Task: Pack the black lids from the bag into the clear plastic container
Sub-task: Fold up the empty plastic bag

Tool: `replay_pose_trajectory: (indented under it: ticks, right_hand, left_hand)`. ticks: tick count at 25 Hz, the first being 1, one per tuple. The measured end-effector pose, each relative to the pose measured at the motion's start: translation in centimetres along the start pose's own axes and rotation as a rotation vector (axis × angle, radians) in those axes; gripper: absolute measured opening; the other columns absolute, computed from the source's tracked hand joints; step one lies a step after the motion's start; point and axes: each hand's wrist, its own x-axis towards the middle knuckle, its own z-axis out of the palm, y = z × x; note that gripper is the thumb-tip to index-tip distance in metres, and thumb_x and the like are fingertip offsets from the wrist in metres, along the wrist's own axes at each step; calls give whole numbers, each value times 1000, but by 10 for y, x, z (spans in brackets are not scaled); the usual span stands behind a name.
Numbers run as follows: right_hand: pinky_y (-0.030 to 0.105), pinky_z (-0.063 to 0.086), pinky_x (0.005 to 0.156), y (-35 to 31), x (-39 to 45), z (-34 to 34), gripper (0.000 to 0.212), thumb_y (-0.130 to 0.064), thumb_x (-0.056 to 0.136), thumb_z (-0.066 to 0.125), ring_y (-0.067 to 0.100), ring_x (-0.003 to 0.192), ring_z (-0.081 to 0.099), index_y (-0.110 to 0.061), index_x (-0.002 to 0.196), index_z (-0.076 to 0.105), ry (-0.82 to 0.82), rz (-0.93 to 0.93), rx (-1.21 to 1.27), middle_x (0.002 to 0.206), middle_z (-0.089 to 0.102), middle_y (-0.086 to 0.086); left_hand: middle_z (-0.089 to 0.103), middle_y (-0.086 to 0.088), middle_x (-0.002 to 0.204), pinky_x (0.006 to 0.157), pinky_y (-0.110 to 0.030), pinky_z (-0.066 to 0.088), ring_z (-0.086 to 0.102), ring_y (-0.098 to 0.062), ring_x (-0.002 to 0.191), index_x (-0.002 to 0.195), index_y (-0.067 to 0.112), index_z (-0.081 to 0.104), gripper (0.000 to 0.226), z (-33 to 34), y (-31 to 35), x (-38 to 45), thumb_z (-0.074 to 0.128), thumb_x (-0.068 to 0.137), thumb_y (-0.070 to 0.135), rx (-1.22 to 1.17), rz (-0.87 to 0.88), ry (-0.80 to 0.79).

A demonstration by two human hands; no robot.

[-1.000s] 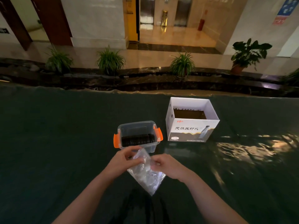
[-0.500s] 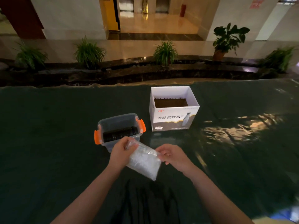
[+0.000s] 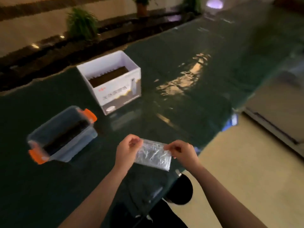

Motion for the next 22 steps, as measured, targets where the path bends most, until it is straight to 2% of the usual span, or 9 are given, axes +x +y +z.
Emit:
replay_pose_trajectory:
  ticks: [2,5,7,9,10,12,15,18,22]
  right_hand:
    - [19,46,65,38,-28,-8,31,8,77,63,8,62,60,-21,79,76,157,123,-3,78,67,-9]
    - [28,51,70,82,-64,-22,42,9,76,60,19,68,64,-32,73,69,310,280,30,84,70,-4]
    - [30,52,72,106,-81,-29,46,9,76,58,19,69,64,-36,70,66,390,348,56,83,68,-4]
    - [29,51,72,126,-90,-30,43,10,76,56,18,69,64,-31,72,68,438,380,72,81,65,-6]
    - [27,49,72,135,-92,-27,39,10,77,56,16,70,63,-26,74,71,453,398,74,82,64,-6]
    - [22,44,71,161,-96,-21,32,9,79,56,14,72,61,-17,79,73,519,453,70,85,63,-4]
    - [24,42,72,214,-105,-4,28,8,82,54,20,80,62,-12,86,74,639,597,69,92,64,3]
    - [27,43,76,273,-107,29,28,5,84,51,27,91,63,-8,97,72,574,756,36,103,62,9]
    - [28,44,80,337,-79,96,37,0,88,47,28,101,60,-7,121,63,252,859,2,124,52,10]
  left_hand:
    - [67,8,78,68,-15,47,63,-4,74,78,26,62,14,43,-3,-1,71,84,17,40,55,-120]
    - [66,11,77,68,-12,47,63,-1,74,81,23,62,11,101,-6,-11,71,84,17,53,117,-245]
    - [66,14,76,66,-7,44,62,3,72,81,22,63,11,133,-10,-18,71,84,16,83,173,-304]
    - [68,12,78,68,-13,48,64,2,75,85,19,65,6,155,-17,-20,69,86,17,149,225,-357]
    - [69,9,83,72,-19,51,65,-1,78,90,17,66,3,163,-22,-19,67,87,16,199,253,-369]
    - [71,1,100,81,-33,54,66,-15,94,105,15,66,15,179,-37,-15,62,90,14,396,370,-337]
    - [58,-9,136,100,-45,46,53,-29,126,128,12,58,34,198,-72,-10,55,94,14,750,560,-376]
    - [40,-7,153,110,-50,33,38,-30,140,141,17,46,45,210,-107,-12,41,97,26,1011,614,-445]
    - [35,-6,155,113,-51,25,33,-29,142,143,20,40,48,216,-128,-9,36,97,31,1103,638,-432]
